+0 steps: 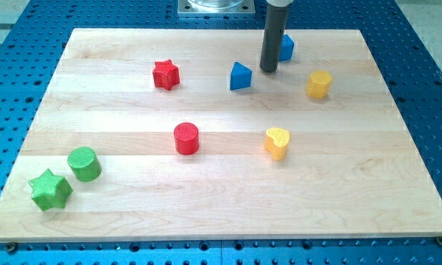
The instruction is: Move the cube diagonally to the green circle
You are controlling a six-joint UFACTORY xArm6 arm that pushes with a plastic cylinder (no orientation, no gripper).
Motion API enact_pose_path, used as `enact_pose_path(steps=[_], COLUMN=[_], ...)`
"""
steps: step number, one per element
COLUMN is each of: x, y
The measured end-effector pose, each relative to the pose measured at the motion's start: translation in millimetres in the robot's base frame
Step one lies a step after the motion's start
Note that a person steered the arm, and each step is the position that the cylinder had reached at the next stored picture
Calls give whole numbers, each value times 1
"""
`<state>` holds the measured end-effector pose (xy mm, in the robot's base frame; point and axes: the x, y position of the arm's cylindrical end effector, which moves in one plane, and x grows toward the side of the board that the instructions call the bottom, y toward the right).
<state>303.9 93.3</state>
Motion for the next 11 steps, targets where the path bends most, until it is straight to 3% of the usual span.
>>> enact_pose_path(steps=[2,3,4,5,7,8,9,11], x=[7,23,-8,-46,-46,-32,35,116], y=[-11,50,77,63,-30,-39,-118,-264])
